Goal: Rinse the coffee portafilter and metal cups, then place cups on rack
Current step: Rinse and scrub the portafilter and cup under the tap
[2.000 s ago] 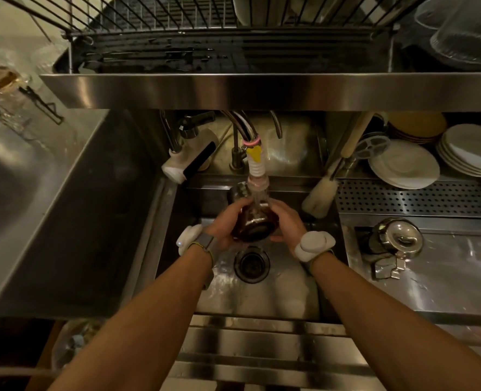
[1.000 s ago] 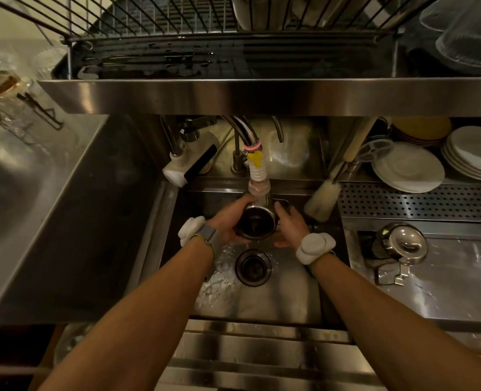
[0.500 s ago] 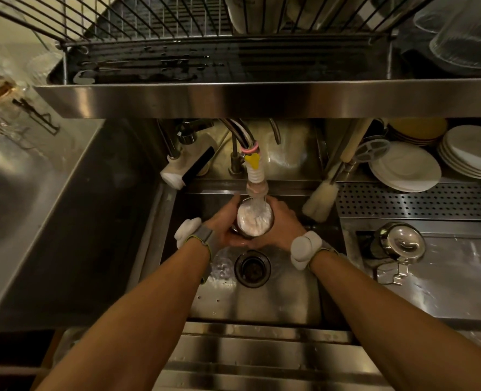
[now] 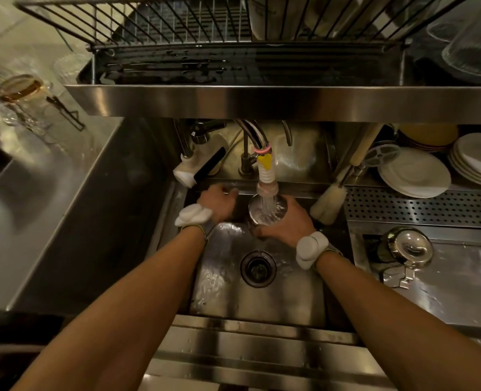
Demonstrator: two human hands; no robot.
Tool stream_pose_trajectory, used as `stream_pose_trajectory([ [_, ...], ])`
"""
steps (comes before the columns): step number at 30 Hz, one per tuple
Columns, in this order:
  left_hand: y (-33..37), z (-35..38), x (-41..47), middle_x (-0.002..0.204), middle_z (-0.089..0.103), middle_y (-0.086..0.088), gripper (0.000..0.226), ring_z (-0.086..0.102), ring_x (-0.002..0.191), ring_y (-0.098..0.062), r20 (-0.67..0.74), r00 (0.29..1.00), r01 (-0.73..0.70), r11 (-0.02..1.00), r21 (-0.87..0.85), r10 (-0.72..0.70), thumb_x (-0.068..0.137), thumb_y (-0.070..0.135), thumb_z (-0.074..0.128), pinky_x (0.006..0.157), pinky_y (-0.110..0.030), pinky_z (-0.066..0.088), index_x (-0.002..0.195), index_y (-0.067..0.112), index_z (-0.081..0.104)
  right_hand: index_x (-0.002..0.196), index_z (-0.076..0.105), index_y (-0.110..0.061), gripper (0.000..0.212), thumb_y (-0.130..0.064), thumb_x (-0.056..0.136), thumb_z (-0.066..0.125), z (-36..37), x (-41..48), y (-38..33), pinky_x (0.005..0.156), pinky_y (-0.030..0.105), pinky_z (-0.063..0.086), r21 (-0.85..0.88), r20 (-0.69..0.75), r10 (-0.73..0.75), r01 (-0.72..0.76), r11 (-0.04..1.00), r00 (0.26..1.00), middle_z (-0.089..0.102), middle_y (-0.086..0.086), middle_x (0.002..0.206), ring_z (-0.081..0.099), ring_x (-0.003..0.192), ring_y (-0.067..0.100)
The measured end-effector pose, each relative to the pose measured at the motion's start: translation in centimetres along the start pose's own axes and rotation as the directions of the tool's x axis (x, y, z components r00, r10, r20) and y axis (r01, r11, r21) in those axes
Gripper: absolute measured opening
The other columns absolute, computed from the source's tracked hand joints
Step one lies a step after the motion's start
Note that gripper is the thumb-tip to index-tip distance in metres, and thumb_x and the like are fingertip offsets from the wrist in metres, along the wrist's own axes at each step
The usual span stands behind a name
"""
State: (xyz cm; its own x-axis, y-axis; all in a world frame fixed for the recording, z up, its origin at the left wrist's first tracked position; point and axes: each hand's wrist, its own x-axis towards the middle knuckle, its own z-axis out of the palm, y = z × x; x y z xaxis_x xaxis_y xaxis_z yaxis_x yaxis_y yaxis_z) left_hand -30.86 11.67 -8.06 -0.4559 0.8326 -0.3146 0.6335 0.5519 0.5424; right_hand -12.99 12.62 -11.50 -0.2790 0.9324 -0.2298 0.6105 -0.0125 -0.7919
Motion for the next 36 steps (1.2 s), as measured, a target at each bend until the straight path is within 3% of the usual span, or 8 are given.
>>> stream_pose_trajectory([
  [6, 0.1, 0.0, -1.1, 0.118, 0.065, -0.014, 0.033, 0.058, 0.113, -0.035, 0.136, 0.986, -0.111, 0.987, 0.118, 0.095, 0.090, 0.034, 0.053, 0.094, -0.035, 0.047, 0.112, 0.013, 0.067, 0.091, 0.059, -0.052, 0.057, -0.052, 0.038, 0.081, 0.0, -0.3, -0.4, 0.068, 0.026, 0.053, -0.041, -0.017, -0.043, 0.042, 0.998, 0.999, 0.066, -0.021, 0.079, 0.062, 0.075, -0.004],
  [9, -0.8, 0.0, -1.4, 0.124, 0.063, -0.013, 0.033, 0.057, 0.115, -0.033, 0.171, 0.981, -0.115, 0.983, 0.143, 0.089, 0.090, 0.035, 0.053, 0.097, -0.036, 0.047, 0.114, 0.017, 0.065, 0.106, 0.061, -0.032, 0.070, -0.060, 0.044, 0.076, 0.2, 0.5, -0.8, 0.079, 0.034, 0.055, -0.067, 0.020, -0.024, 0.025, 0.997, 1.000, 0.066, -0.011, 0.095, 0.064, 0.087, 0.010],
  [13, -0.3, -0.7, -0.9, 0.123, 0.063, -0.014, 0.032, 0.057, 0.116, -0.034, 0.051, 0.996, -0.079, 0.995, 0.063, 0.076, 0.088, 0.033, 0.056, 0.097, -0.036, 0.046, 0.115, 0.017, 0.065, 0.100, 0.055, -0.034, 0.068, -0.054, 0.040, 0.080, 0.2, 0.2, -0.9, 0.078, 0.031, 0.053, -0.071, 0.072, -0.016, 0.021, 0.997, 0.997, 0.062, -0.015, 0.093, 0.062, 0.084, 0.007],
  [17, 0.2, -1.6, 0.3, 0.126, 0.062, -0.012, 0.040, 0.056, 0.117, -0.031, -0.041, 0.989, -0.144, 0.990, 0.006, 0.144, 0.087, 0.032, 0.057, 0.099, -0.037, 0.046, 0.124, 0.015, 0.056, 0.122, 0.053, -0.017, 0.094, -0.050, 0.040, 0.086, -0.5, 0.4, -0.2, 0.090, 0.035, 0.051, 0.012, 0.058, 0.009, -0.010, 1.000, 0.998, 0.064, -0.002, 0.111, 0.062, 0.099, 0.015],
  [22, 1.2, -2.5, 2.3, 0.132, 0.055, -0.012, 0.061, 0.055, 0.118, -0.033, -0.154, 0.969, -0.193, 0.981, 0.013, 0.193, 0.083, 0.035, 0.060, 0.096, -0.038, 0.045, 0.138, 0.018, 0.037, 0.122, 0.052, -0.016, 0.096, -0.050, 0.039, 0.087, -0.8, 0.3, -0.6, 0.090, 0.034, 0.051, 0.033, 0.069, 0.005, -0.007, 0.999, 0.998, 0.063, -0.005, 0.113, 0.060, 0.101, 0.014],
  [28, 3.2, -4.2, 5.5, 0.134, 0.054, -0.014, 0.086, 0.058, 0.112, -0.036, -0.205, 0.931, -0.277, 0.950, 0.140, 0.302, 0.082, 0.039, 0.056, 0.088, -0.038, 0.047, 0.149, 0.022, 0.004, 0.100, 0.055, -0.037, 0.071, -0.049, 0.038, 0.087, -1.1, 0.2, -0.3, 0.083, 0.025, 0.048, 0.042, 0.066, -0.018, 0.015, 0.999, 0.998, 0.061, -0.017, 0.097, 0.059, 0.093, 0.009],
  [32, 3.9, -4.7, 7.5, 0.128, 0.057, -0.012, 0.071, 0.061, 0.105, -0.036, -0.199, 0.935, -0.241, 0.939, 0.246, 0.292, 0.081, 0.040, 0.054, 0.075, -0.033, 0.042, 0.142, 0.024, 0.021, 0.089, 0.048, -0.038, 0.063, -0.046, 0.042, 0.088, -1.3, 0.3, -0.3, 0.074, 0.016, 0.043, 0.010, 0.066, -0.038, 0.037, 0.999, 0.997, 0.054, -0.023, 0.087, 0.055, 0.085, 0.006],
  [36, 4.3, -4.5, 8.7, 0.136, 0.049, -0.016, 0.061, 0.048, 0.122, -0.037, -0.098, 0.961, -0.237, 0.951, 0.201, 0.260, 0.087, 0.029, 0.057, 0.092, -0.033, 0.038, 0.141, 0.011, 0.032, 0.091, 0.047, -0.037, 0.065, -0.047, 0.041, 0.088, -1.1, 0.5, -0.2, 0.073, 0.017, 0.043, -0.018, 0.052, -0.046, 0.047, 0.999, 0.998, 0.052, -0.022, 0.086, 0.053, 0.081, 0.004],
])
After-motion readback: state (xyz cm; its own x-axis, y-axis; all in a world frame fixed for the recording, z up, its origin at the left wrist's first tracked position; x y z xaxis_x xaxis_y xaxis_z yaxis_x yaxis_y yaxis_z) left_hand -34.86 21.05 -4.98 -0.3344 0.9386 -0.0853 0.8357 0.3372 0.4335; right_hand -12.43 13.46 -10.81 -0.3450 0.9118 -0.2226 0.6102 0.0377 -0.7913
